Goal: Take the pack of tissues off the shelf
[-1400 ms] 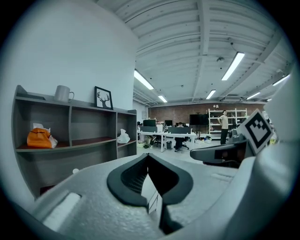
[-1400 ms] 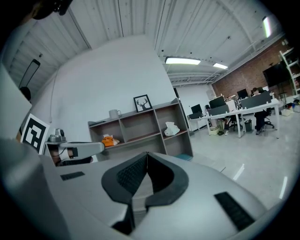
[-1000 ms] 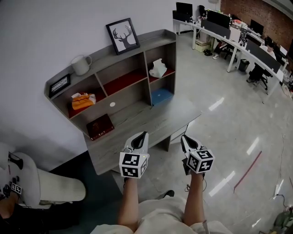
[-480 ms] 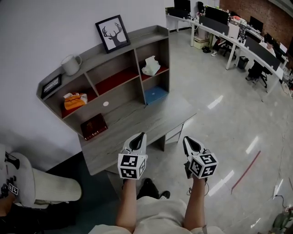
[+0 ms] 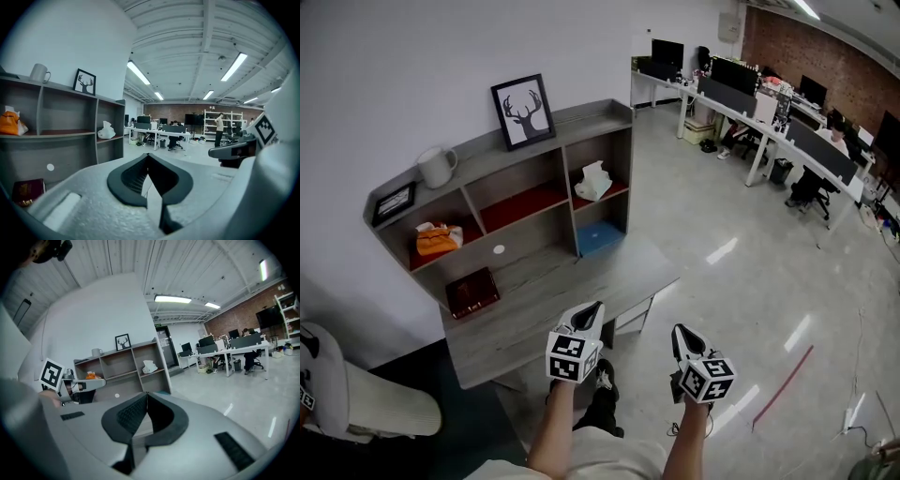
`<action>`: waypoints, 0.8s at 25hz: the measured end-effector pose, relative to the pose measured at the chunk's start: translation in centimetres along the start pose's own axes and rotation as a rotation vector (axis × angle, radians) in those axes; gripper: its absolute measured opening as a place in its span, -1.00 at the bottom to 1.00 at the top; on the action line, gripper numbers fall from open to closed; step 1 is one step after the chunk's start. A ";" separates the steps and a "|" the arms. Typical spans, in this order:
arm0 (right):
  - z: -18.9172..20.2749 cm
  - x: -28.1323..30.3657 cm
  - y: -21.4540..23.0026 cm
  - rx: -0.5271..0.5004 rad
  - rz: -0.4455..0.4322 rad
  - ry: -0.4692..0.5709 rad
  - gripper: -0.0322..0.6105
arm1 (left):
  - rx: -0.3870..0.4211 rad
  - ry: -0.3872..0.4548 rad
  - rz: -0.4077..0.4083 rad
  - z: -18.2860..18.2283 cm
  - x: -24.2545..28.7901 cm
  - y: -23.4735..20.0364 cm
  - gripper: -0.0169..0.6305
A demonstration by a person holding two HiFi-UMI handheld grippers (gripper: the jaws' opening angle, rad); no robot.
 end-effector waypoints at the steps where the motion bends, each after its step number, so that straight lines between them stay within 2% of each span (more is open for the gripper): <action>1: -0.2 0.1 0.4 0.002 0.006 0.000 -0.85 | -0.003 0.009 -0.002 -0.4 0.6 0.0 -0.92; 7: -1.5 1.9 2.4 0.008 0.015 0.003 -0.85 | -0.002 0.021 -0.013 -1.1 3.7 -0.2 -0.92; 12: -1.8 5.3 2.5 -0.002 -0.029 -0.025 -0.85 | 0.016 -0.024 0.017 -1.2 5.8 -1.3 -0.92; 16: -1.8 8.4 1.8 -0.038 -0.088 -0.082 -0.85 | -0.012 -0.043 -0.019 -0.7 7.4 -3.0 -0.92; 20: -2.6 11.1 2.2 -0.051 -0.112 -0.103 -0.85 | -0.027 -0.024 -0.063 -1.6 9.0 -4.7 -0.92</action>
Point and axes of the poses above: the fingertips, and each gripper's own axes: x forward along the fingers, y to its right, z out of its underside, the point moved 9 cm from there along -x, backward along the fingers, and after that the axes turned 7 degrees about -y, right-handed, at the moved point
